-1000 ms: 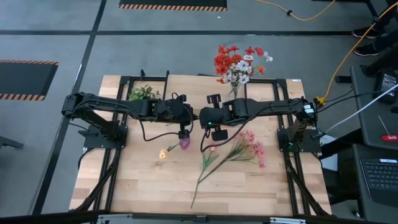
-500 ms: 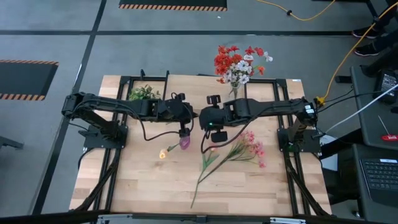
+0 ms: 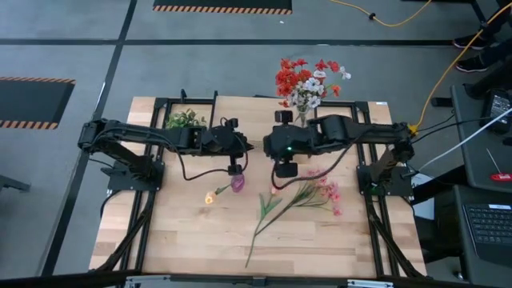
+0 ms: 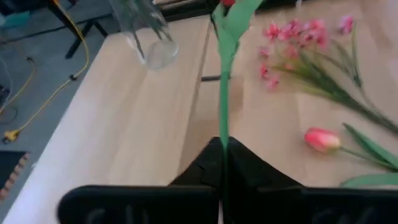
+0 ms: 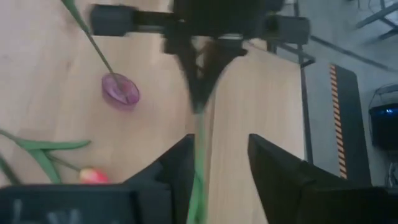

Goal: Pick and place flowers into a vace then onto a shelf
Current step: Put the red flower into the purple vase

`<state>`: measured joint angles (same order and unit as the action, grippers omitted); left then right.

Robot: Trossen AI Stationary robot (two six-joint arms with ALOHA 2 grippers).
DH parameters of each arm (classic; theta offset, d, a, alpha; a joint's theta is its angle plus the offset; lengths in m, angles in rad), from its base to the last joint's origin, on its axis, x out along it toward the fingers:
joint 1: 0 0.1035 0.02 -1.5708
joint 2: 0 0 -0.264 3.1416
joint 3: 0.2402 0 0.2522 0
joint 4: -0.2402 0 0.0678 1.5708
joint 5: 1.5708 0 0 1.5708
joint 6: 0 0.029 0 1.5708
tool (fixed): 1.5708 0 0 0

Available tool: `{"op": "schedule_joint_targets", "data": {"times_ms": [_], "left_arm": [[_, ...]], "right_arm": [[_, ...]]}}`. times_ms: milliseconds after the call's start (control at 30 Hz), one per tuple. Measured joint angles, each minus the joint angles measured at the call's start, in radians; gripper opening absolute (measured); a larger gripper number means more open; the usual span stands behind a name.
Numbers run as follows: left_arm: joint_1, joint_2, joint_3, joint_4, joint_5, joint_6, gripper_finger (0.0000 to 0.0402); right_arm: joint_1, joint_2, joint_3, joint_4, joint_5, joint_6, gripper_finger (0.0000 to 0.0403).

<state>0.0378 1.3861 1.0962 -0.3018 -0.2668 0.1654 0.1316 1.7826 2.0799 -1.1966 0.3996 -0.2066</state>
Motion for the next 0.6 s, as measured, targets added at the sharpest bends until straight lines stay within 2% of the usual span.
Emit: {"op": "schedule_joint_targets", "data": {"times_ms": [100,200,300,467,600], "left_arm": [[0.031,-0.020,0.000,0.011,0.031,0.009,0.0004],[0.075,-0.040,-0.006,0.032,0.128,0.007,0.0004],[0.130,-0.067,-0.060,0.124,0.190,-0.005,0.0004],[0.170,-0.106,-0.140,0.292,0.272,-0.012,0.0003],[0.149,-0.114,-0.145,0.344,0.305,-0.005,0.0003]], "right_arm": [[0.031,-0.041,-0.041,0.000,0.000,0.043,0.0106],[0.071,-0.081,-0.106,-0.004,0.000,0.080,0.0056],[0.119,-0.130,-0.197,0.005,0.003,0.125,0.0011],[0.197,-0.249,-0.416,0.106,0.080,0.206,0.0012],[0.230,-0.368,-0.630,0.288,0.090,0.229,0.0003]]}}
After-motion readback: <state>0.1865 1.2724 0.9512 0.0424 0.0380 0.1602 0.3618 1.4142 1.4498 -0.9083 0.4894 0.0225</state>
